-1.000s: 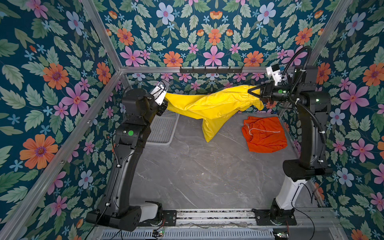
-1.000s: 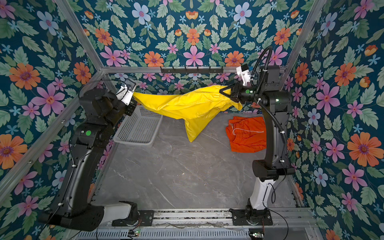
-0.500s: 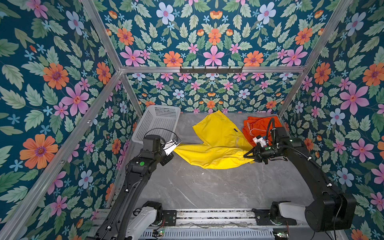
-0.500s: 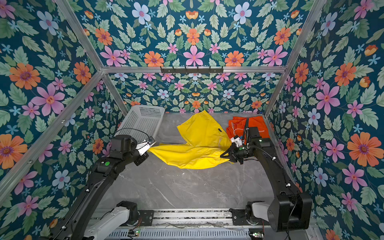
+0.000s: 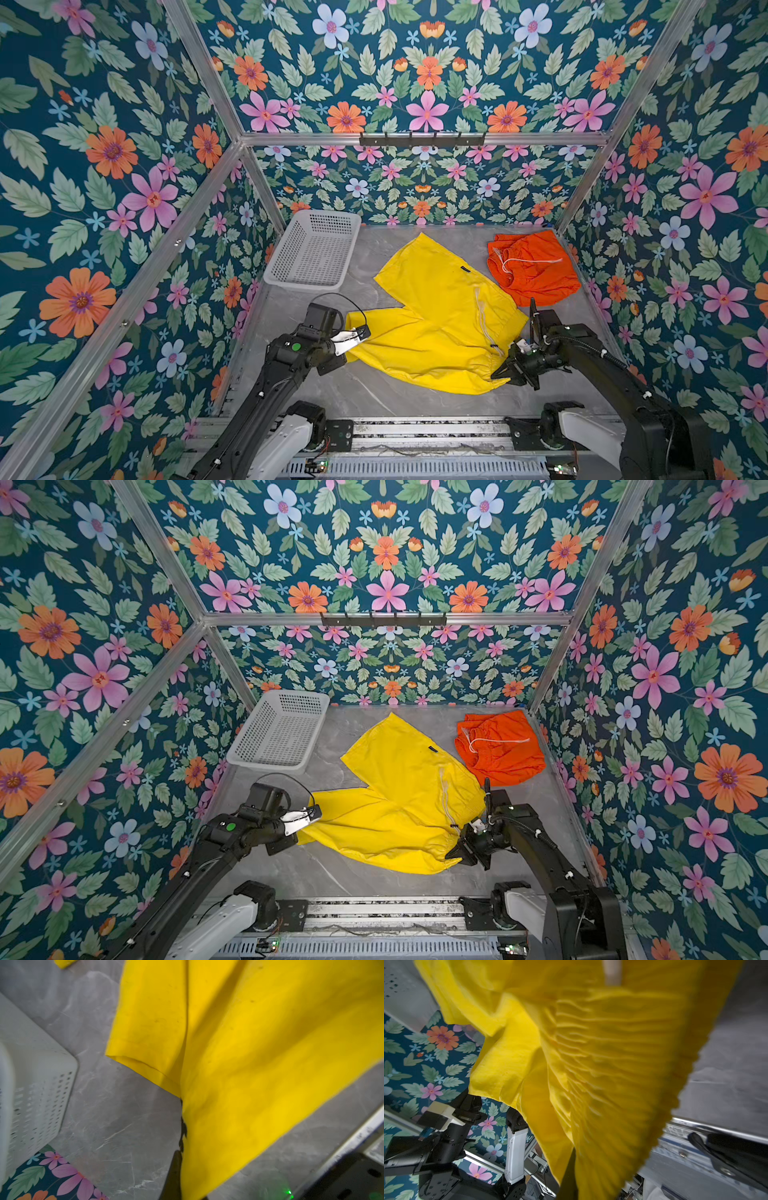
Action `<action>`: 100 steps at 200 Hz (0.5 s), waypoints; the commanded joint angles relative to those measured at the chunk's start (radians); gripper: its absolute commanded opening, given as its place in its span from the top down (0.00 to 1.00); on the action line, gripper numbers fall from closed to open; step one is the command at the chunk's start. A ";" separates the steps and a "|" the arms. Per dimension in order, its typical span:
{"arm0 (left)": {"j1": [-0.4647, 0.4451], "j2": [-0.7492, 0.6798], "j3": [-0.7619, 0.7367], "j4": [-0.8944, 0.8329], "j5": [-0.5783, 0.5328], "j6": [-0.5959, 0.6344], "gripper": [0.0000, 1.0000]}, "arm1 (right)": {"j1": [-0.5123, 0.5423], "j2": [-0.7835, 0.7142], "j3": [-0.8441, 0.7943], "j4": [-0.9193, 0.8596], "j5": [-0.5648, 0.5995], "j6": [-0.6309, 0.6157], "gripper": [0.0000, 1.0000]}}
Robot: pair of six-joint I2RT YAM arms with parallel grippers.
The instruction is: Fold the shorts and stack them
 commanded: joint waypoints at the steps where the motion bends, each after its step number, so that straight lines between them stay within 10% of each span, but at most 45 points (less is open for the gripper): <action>1: -0.049 -0.012 -0.015 -0.101 -0.050 0.023 1.00 | 0.001 0.005 -0.023 -0.046 0.062 0.020 1.00; 100: -0.054 0.148 0.382 -0.051 -0.220 -0.027 1.00 | 0.001 -0.071 0.186 -0.359 0.187 -0.022 1.00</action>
